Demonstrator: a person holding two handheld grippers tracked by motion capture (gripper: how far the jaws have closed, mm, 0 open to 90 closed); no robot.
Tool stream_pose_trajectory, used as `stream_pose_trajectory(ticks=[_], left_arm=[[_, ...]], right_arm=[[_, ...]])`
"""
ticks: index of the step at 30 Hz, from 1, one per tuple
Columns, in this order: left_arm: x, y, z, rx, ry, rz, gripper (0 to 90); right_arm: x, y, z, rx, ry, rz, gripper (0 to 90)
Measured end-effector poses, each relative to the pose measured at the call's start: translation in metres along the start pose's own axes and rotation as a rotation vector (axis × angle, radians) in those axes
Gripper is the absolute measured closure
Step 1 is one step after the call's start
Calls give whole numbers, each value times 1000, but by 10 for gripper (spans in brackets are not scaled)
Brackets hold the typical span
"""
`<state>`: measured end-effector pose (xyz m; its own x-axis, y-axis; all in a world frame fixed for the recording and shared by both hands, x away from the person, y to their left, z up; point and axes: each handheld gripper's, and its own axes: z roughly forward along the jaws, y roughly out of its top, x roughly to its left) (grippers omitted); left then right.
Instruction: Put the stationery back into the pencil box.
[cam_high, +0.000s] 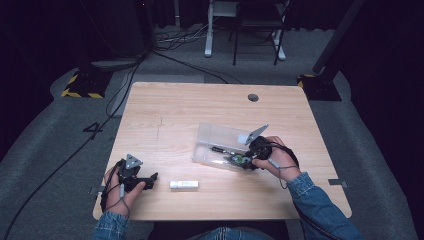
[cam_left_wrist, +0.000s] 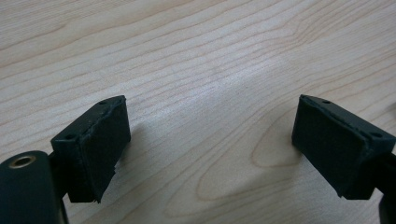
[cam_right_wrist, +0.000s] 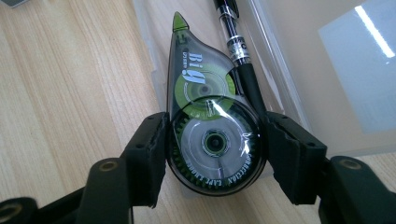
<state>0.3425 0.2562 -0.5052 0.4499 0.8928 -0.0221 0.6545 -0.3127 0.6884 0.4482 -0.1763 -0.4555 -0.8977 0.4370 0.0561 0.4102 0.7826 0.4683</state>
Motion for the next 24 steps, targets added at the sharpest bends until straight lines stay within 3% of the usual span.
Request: stream_pose_trajectory(ticks=[16, 24], left_arm=[[-1, 0, 0, 0, 1, -6, 115], [-1, 0, 1, -1, 1, -8, 114]], right_arm=[[-1, 0, 3, -14, 9, -8, 418], [0, 0, 2, -12, -7, -12, 400]])
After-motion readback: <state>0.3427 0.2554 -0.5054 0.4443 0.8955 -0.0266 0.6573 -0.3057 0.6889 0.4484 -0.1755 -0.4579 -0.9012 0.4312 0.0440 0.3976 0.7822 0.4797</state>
